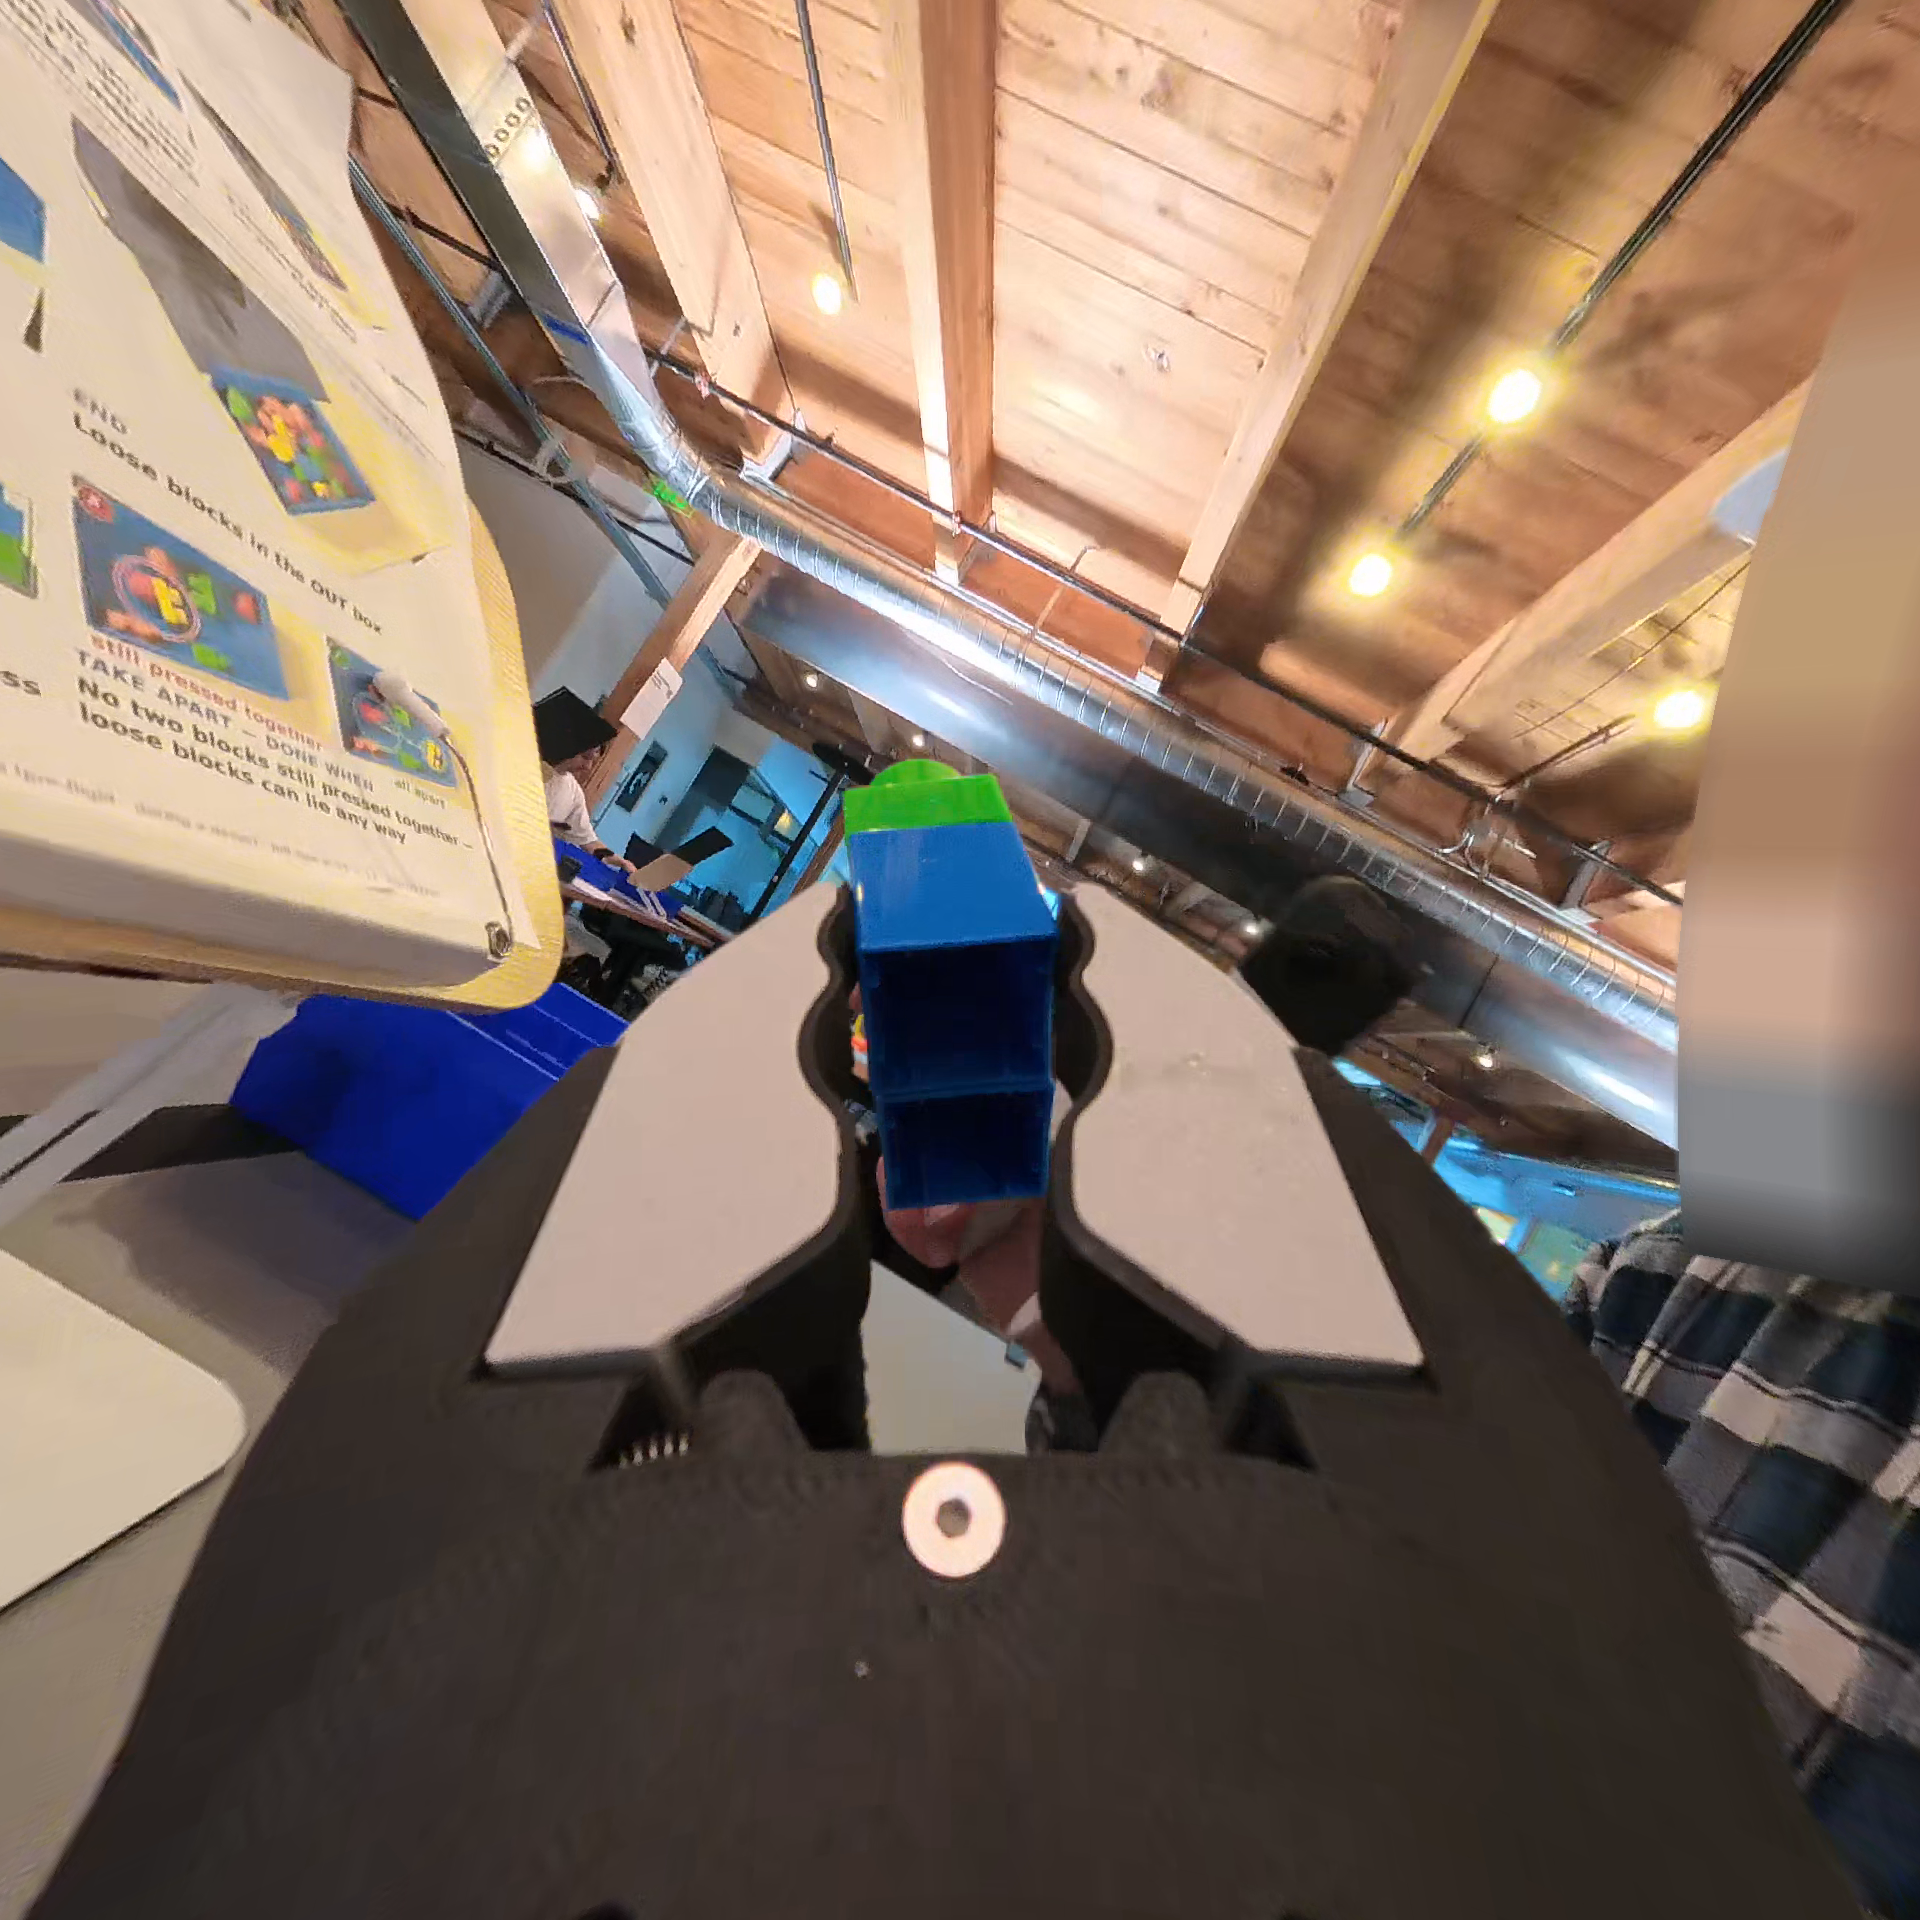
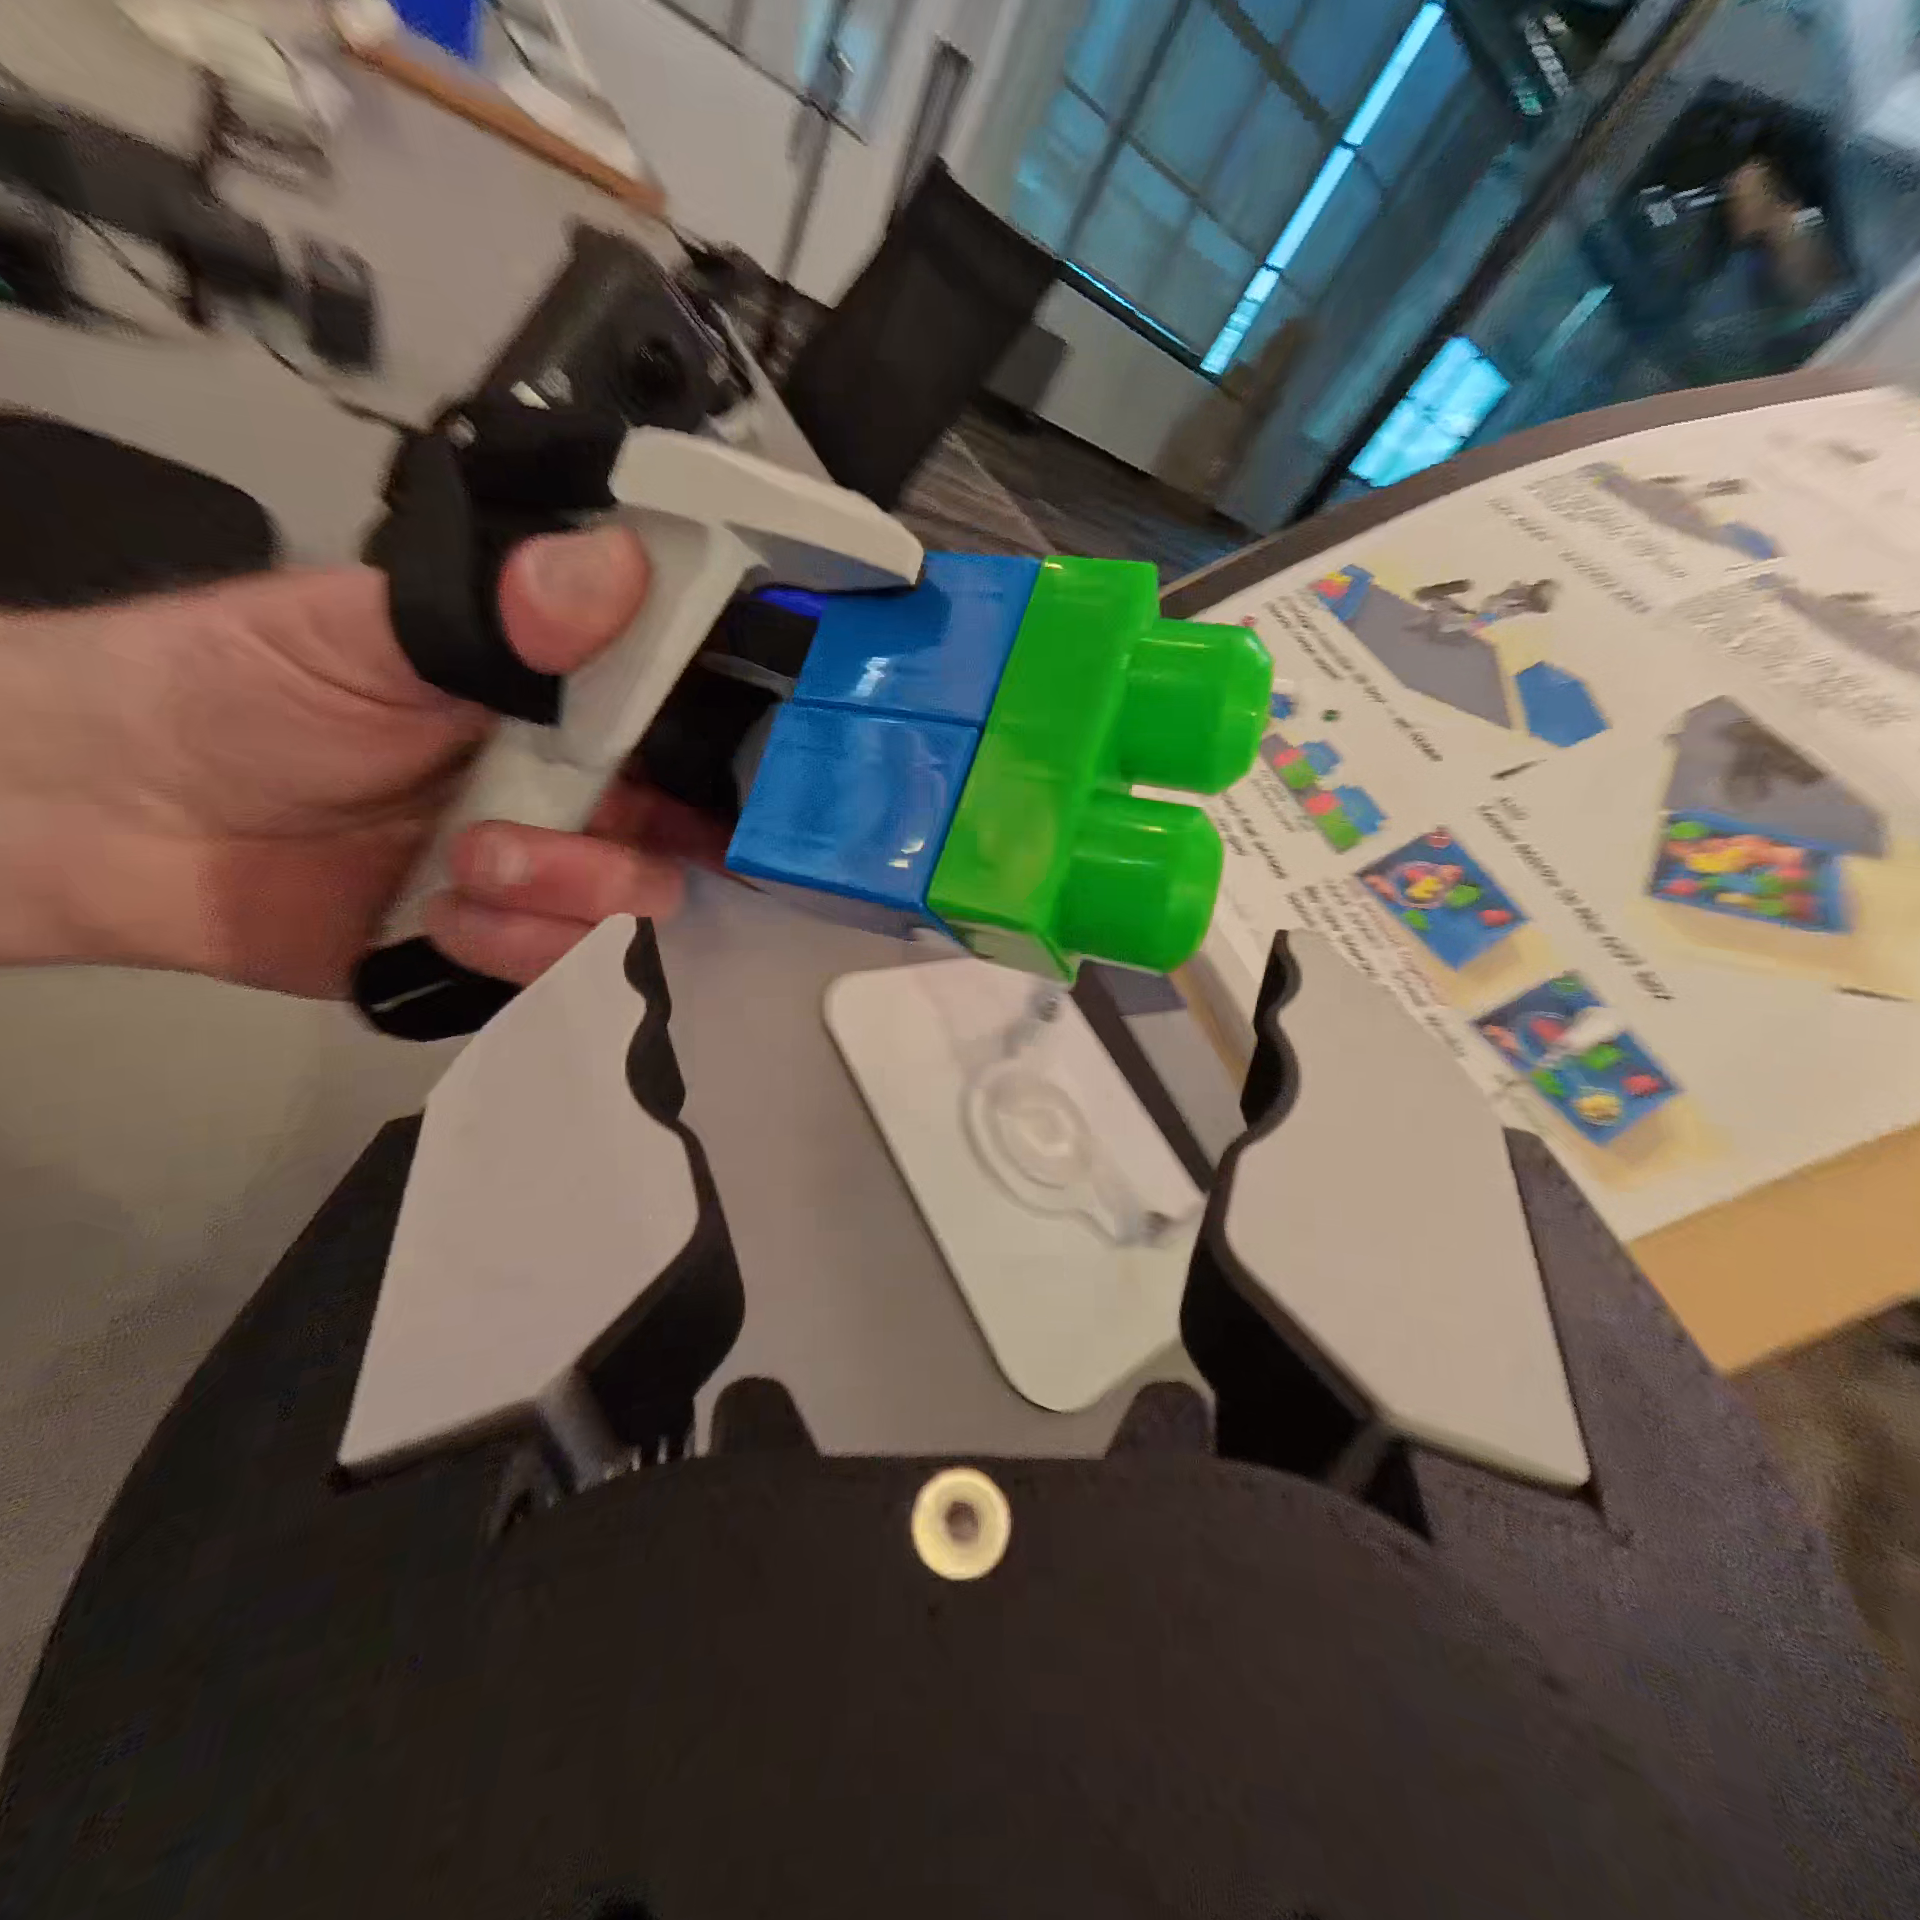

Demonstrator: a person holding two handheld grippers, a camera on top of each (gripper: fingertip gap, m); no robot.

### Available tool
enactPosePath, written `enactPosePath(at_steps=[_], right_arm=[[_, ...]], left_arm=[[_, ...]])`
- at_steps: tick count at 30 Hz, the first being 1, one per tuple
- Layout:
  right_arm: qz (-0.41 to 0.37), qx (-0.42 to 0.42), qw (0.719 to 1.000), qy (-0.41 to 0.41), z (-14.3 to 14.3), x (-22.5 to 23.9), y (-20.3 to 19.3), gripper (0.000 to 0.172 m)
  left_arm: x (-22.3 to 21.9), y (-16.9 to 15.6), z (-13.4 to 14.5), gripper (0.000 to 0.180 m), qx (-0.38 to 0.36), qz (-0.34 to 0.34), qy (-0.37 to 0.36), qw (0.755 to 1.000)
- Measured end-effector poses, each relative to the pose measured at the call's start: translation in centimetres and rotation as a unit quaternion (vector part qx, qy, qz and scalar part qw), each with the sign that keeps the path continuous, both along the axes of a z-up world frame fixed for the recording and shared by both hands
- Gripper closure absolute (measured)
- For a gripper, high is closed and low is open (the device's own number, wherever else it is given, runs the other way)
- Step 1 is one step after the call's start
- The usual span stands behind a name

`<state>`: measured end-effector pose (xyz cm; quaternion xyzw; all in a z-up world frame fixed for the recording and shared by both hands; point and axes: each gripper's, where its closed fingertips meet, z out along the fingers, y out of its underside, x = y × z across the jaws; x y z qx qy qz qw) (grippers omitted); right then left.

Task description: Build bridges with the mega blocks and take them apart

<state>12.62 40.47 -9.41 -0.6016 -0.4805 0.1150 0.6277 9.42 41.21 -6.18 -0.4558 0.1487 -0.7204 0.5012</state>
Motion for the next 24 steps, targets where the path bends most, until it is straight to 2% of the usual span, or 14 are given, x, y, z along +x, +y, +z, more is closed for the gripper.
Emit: enactPosePath(at_steps=[2, 5, 12, 18, 20, 23, 24], right_arm=[[-0.036, 0.032, 0.999, -0.023, -0.2, -0.1, 0.7, 0.064], [-0.046, 0.061, 0.997, -0.014, 0.8, -0.4, 0.7, 0.073], [0.017, 0.040, 0.996, -0.078, 0.0, 0.2, 0.7, 0.074], [0.113, 0.027, 0.981, -0.155, -1.4, 1.4, -0.6, 0.074], [0.129, 0.009, 0.977, -0.170, -1.7, 1.7, -0.6, 0.074], [0.133, 0.027, 0.974, -0.184, -1.6, 1.7, -0.5, 0.074], [0.129, 0.034, 0.973, -0.189, -1.6, 1.8, -0.3, 0.074]], left_arm=[[0.7, -0.5, 0.3, 0.145, 0.001, -0.008, -0.007, 1.000], [1.3, -1.1, 0.5, 0.145, 0.000, -0.010, -0.007, 1.000], [1.0, -1.1, 0.1, 0.139, -0.010, -0.027, -0.004, 1.000], [2.3, -2.1, -1.3, 0.142, 0.011, -0.079, 0.081, 0.994], [2.5, -2.3, -1.6, 0.141, 0.013, -0.091, 0.095, 0.991], [2.5, -2.6, -2.5, 0.144, 0.023, -0.108, 0.133, 0.985], [2.6, -2.7, -3.0, 0.139, 0.020, -0.116, 0.152, 0.981]])
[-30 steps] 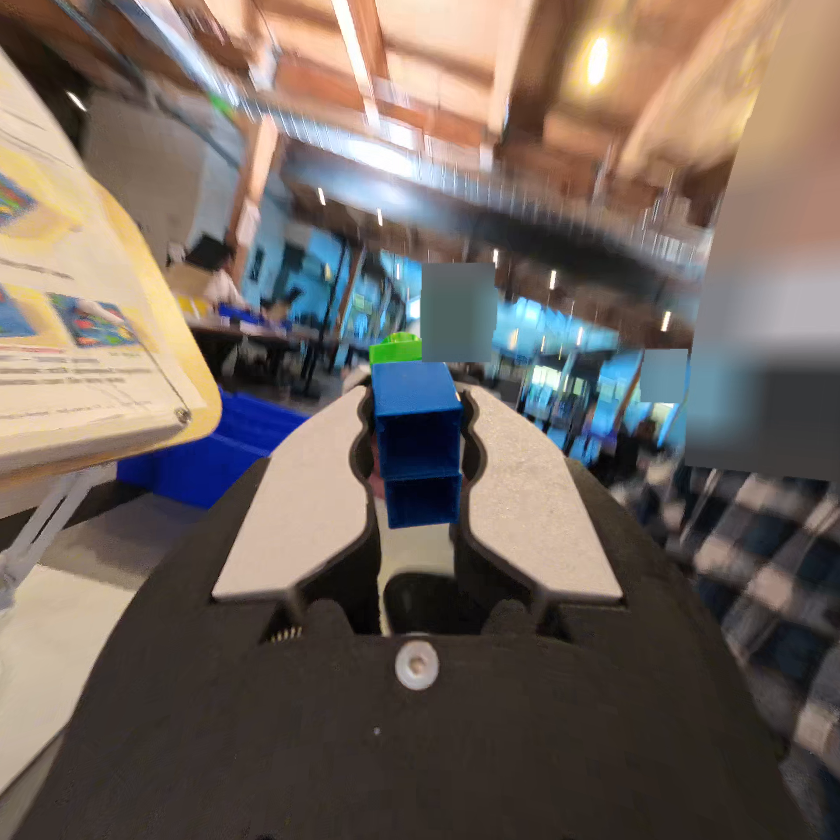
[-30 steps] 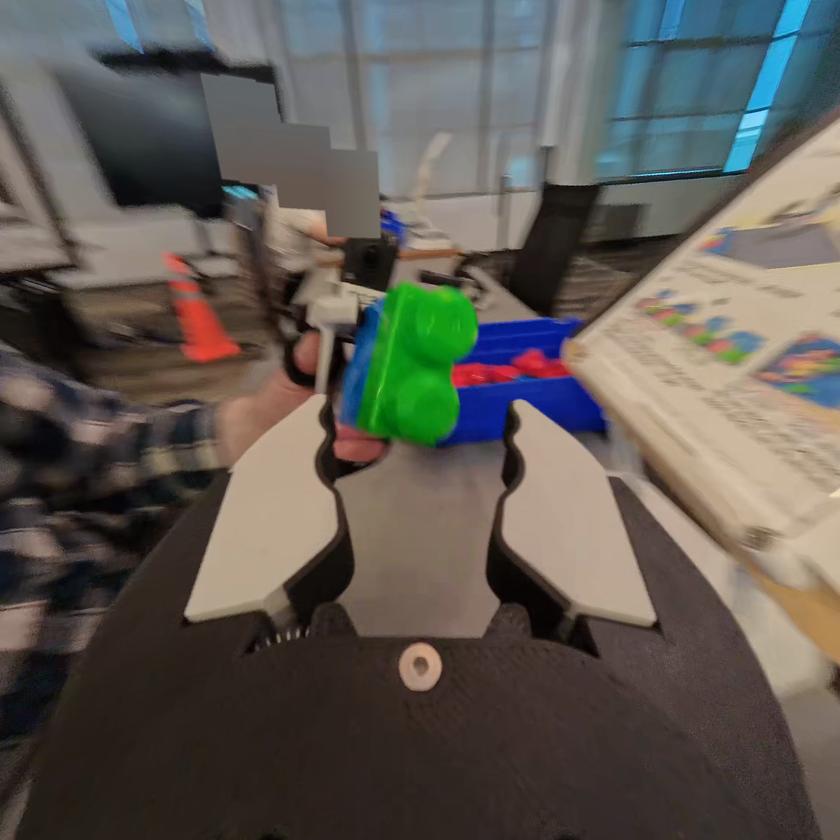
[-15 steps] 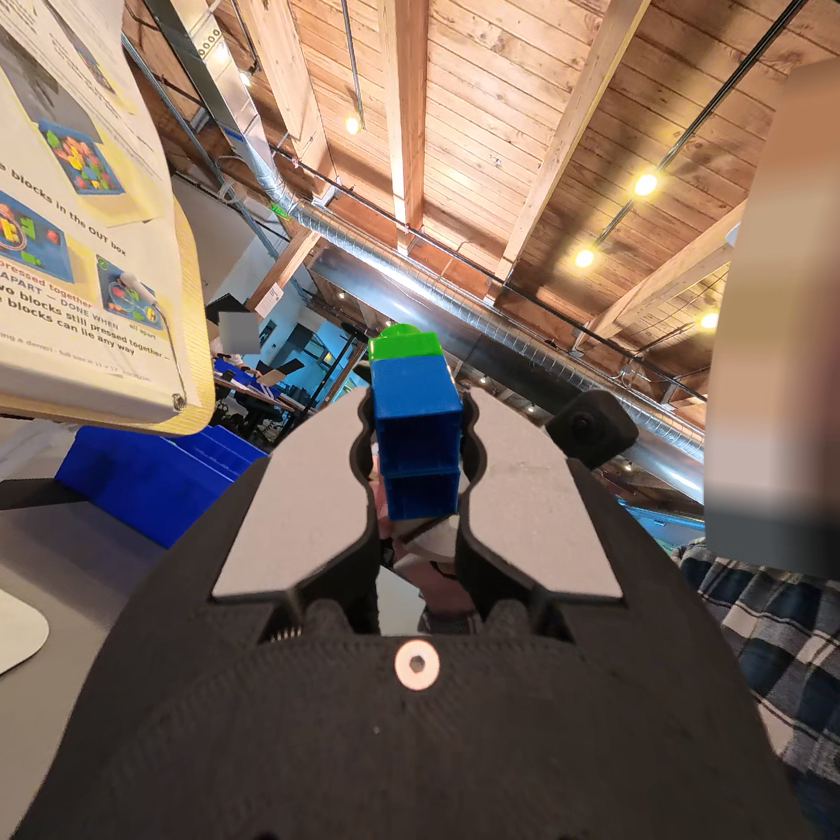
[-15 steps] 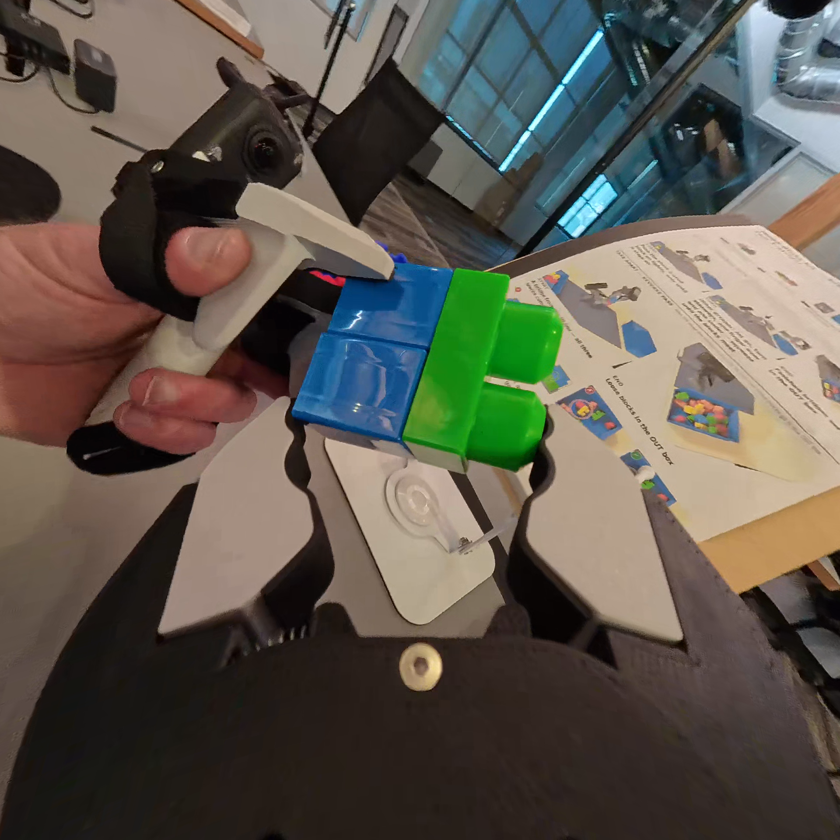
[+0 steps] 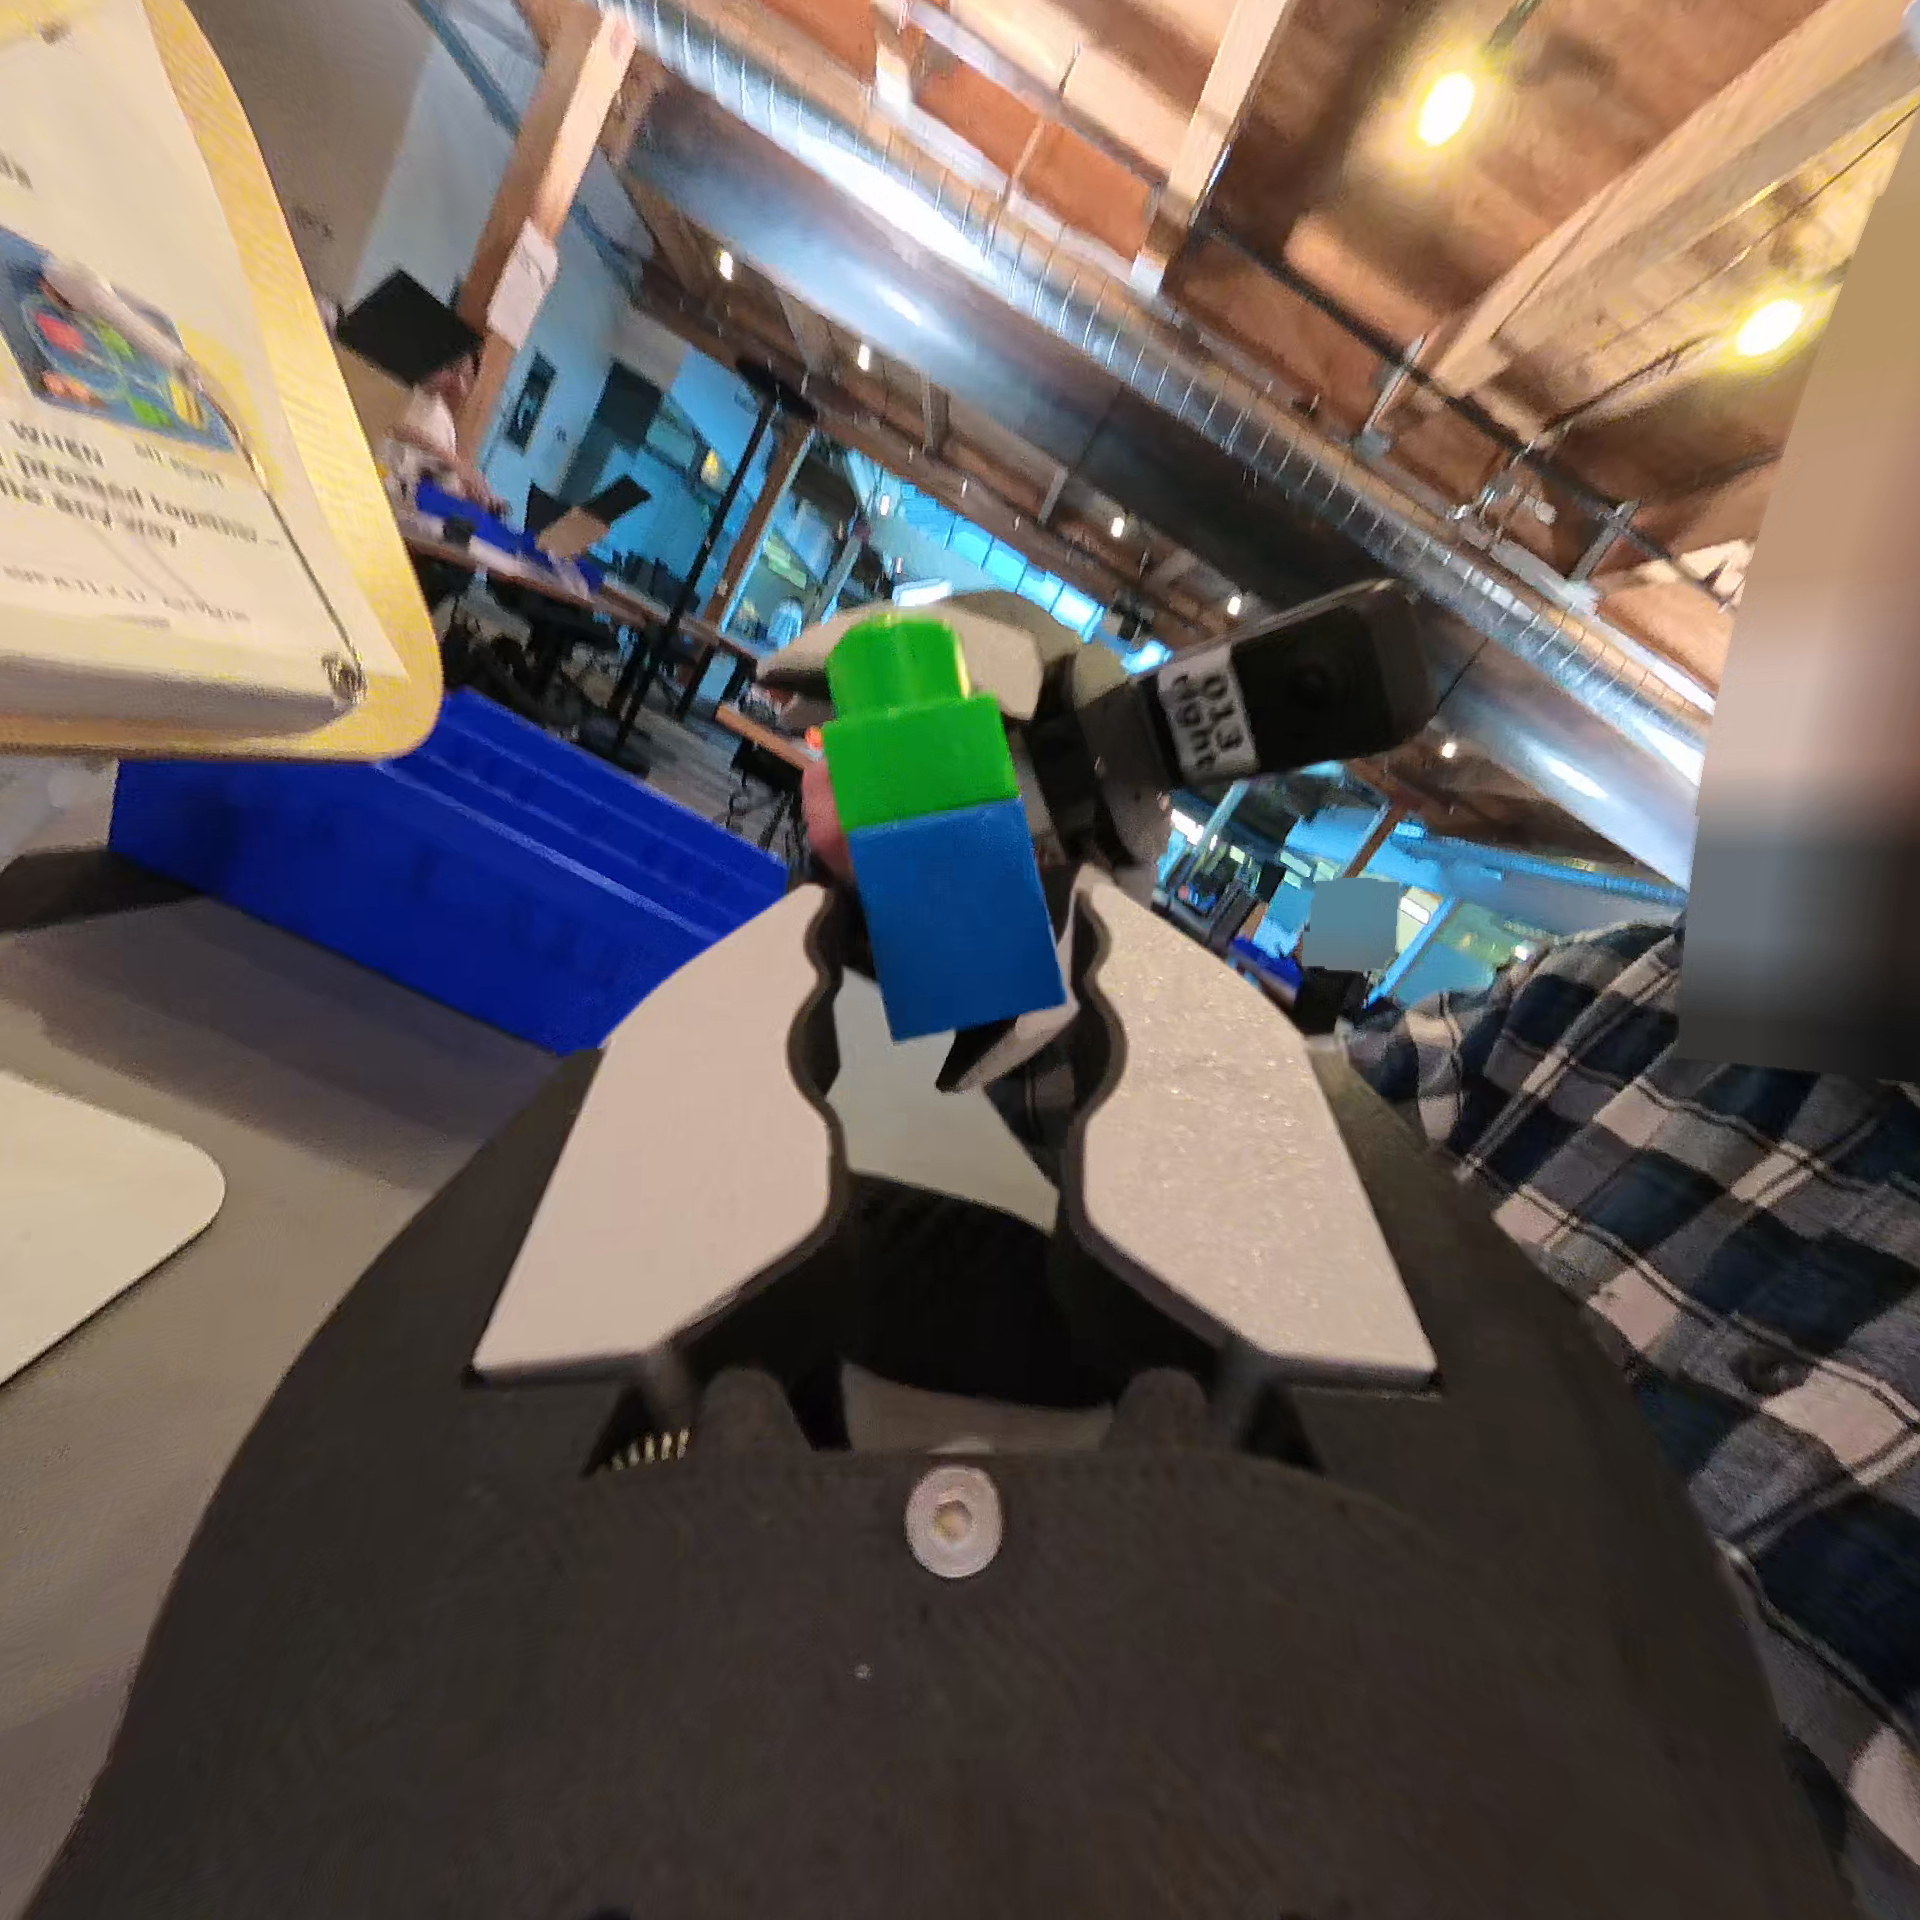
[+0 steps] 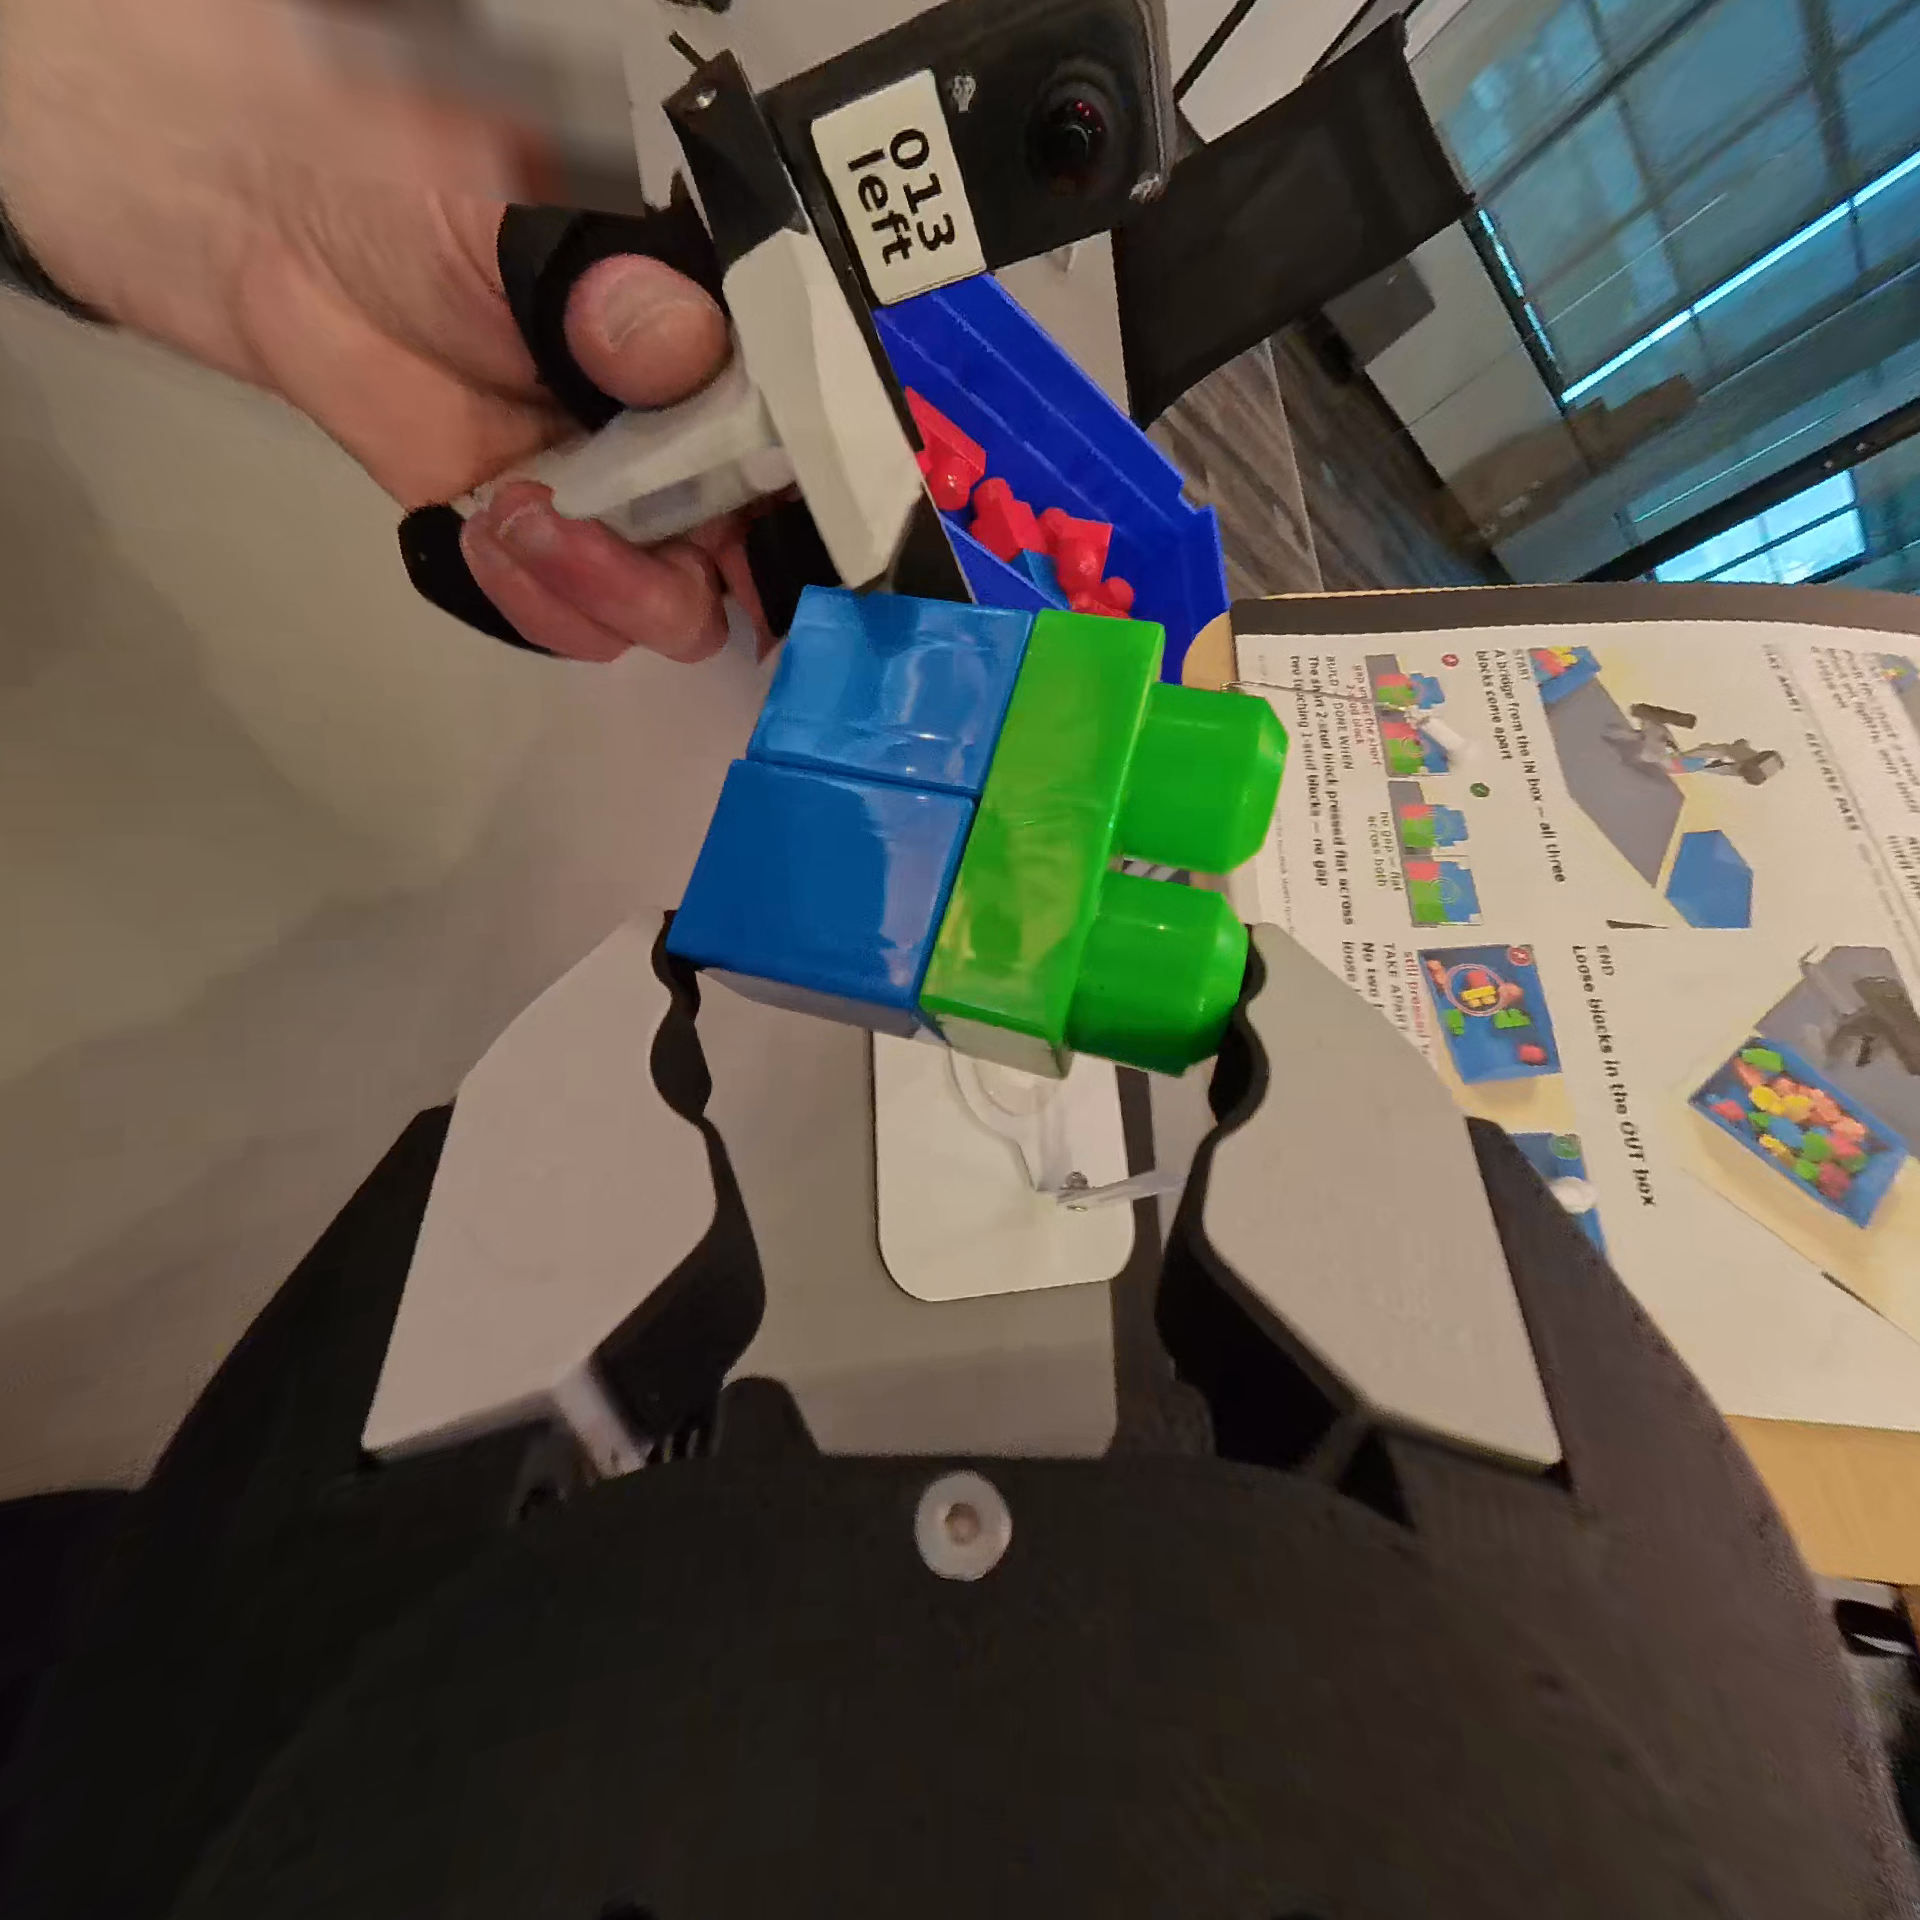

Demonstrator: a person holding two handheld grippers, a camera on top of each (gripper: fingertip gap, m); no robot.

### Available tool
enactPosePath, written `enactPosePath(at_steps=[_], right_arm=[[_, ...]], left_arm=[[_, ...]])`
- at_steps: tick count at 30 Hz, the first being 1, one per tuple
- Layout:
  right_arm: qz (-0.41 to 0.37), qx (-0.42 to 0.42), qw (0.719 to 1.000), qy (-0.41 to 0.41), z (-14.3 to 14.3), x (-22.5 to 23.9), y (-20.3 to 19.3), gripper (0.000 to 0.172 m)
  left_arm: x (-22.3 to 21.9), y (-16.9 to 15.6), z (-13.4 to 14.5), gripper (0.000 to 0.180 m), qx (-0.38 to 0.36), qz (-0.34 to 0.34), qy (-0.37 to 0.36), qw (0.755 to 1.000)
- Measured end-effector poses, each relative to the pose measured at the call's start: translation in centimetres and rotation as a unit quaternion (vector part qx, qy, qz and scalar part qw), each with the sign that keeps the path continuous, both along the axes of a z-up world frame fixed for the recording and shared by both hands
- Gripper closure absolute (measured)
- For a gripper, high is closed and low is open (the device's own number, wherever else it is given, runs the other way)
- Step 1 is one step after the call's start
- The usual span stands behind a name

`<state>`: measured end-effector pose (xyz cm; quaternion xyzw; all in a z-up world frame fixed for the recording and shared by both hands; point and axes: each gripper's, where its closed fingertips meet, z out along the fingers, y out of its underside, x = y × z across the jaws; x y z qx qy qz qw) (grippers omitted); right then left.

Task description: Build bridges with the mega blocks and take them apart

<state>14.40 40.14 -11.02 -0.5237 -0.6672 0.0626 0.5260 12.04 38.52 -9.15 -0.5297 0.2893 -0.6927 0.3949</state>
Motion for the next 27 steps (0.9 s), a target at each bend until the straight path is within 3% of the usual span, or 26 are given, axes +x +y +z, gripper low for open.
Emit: enactPosePath(at_steps=[5, 7, 16, 20, 27], right_arm=[[0.017, 0.039, 0.999, -0.033, -0.6, -0.5, -0.1, 0.074], [0.034, 0.045, 0.997, -0.048, -1.0, -1.0, -0.7, 0.074], [0.019, 0.013, 0.999, -0.036, -0.5, 0.1, -0.5, 0.072], [0.007, 0.010, 0.999, -0.035, -0.8, 0.0, -0.3, 0.085], [0.005, -0.013, 0.999, -0.048, -1.1, 0.3, -0.5, 0.088]], left_arm=[[1.0, -0.9, -1.7, 0.122, -0.010, -0.048, 0.077, 0.996], [1.9, -2.0, -2.3, 0.140, -0.007, -0.085, 0.095, 0.992], [1.4, -1.2, -2.2, 0.142, -0.025, -0.066, 0.053, 0.996], [1.6, -1.2, -2.0, 0.142, -0.038, -0.067, 0.045, 0.996], [1.9, -1.5, -2.3, 0.142, -0.039, -0.061, 0.047, 0.996]])
